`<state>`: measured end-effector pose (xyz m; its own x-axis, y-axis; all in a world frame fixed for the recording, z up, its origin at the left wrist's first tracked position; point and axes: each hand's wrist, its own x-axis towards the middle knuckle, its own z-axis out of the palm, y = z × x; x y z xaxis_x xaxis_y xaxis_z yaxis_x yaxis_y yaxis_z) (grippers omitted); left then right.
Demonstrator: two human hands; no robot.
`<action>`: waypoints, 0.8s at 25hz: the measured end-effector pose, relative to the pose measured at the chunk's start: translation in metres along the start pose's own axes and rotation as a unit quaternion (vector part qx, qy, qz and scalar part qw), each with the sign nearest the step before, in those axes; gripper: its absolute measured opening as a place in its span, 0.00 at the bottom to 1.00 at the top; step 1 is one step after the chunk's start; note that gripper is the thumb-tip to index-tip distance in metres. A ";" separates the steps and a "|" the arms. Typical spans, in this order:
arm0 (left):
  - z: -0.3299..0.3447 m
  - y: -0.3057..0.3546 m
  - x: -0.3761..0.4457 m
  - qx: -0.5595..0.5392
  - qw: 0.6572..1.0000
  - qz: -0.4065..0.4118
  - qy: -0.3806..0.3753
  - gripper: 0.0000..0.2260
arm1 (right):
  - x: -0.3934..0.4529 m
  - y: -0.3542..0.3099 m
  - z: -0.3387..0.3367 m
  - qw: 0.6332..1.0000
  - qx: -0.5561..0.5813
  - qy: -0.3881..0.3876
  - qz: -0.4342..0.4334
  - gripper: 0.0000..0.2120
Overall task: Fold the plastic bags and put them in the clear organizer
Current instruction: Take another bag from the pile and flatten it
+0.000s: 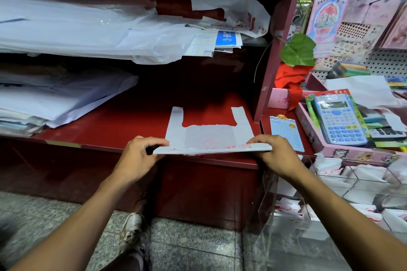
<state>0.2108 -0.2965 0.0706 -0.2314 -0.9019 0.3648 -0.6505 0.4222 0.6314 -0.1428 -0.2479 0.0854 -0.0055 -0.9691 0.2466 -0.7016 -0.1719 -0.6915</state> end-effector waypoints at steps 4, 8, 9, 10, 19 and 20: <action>0.003 0.001 0.000 0.029 0.997 0.037 -0.061 0.16 | 0.000 0.003 -0.004 0.999 -0.023 -0.027 -0.024 0.13; 0.002 -0.002 0.002 -0.023 0.999 0.015 -0.035 0.15 | -0.001 0.003 -0.008 0.999 -0.009 -0.030 -0.011 0.12; 0.003 -0.003 0.002 -0.034 0.999 0.006 -0.025 0.12 | -0.001 0.002 -0.007 1.000 0.008 -0.027 -0.001 0.11; 0.003 -0.005 0.002 -0.033 0.999 -0.009 -0.016 0.08 | 0.000 0.001 -0.006 0.999 0.023 -0.024 0.008 0.09; 0.014 0.018 0.008 0.089 0.981 -0.160 0.066 0.17 | 0.011 -0.007 0.012 0.988 -0.058 0.068 0.125 0.20; 0.015 0.019 0.009 0.098 0.977 -0.173 0.073 0.18 | 0.012 -0.008 0.014 0.986 -0.064 0.071 0.139 0.20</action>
<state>0.1856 -0.2977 0.0756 0.1231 -0.9589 0.2557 -0.8010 0.0561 0.5961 -0.1269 -0.2610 0.0846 -0.3043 -0.9393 0.1586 -0.7424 0.1295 -0.6574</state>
